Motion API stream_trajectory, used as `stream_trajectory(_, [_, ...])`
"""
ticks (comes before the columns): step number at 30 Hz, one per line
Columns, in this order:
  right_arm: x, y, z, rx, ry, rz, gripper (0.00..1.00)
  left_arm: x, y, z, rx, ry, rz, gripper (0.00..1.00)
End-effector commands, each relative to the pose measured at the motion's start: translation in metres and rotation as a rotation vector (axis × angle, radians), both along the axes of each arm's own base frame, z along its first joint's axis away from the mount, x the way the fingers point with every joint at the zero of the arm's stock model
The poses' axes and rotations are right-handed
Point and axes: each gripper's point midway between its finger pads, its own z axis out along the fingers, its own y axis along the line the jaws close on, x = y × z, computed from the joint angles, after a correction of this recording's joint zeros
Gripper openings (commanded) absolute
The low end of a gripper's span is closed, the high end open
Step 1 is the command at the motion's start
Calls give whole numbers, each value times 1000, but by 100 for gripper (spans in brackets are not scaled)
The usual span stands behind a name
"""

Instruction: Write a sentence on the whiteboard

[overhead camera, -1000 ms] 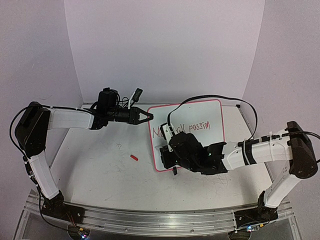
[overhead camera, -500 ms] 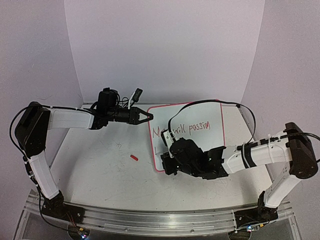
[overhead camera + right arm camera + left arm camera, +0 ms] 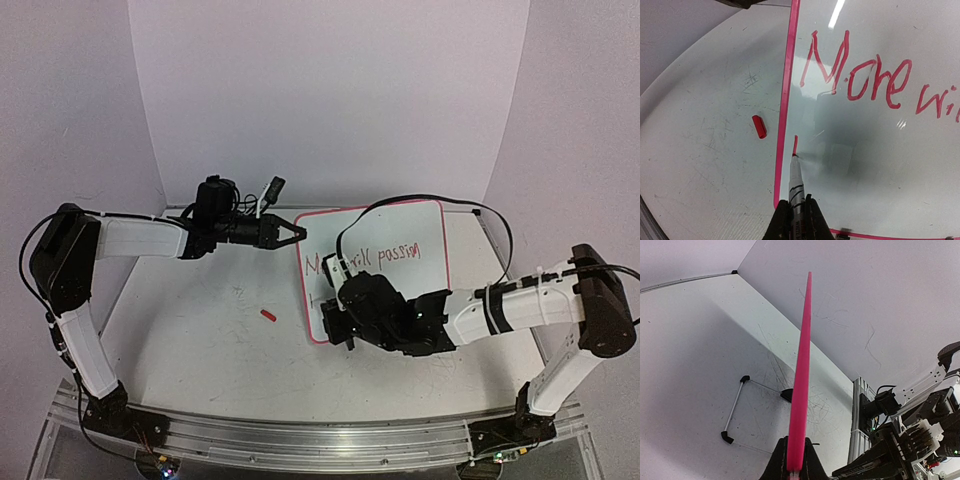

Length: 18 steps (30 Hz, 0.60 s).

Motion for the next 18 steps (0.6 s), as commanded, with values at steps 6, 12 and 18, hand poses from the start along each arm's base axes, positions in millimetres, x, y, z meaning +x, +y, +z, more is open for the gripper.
stream_trajectory(6, [20, 2, 28, 31, -73, -61, 0, -9, -5, 13, 3, -6, -13, 0])
stream_trajectory(12, [21, -4, 27, 30, -66, -87, 0, -9, -5, 14, 1, -8, -14, 0])
stream_trajectory(18, [16, -12, 20, 21, -38, -97, 0, -10, -5, 16, -1, -11, -16, 0])
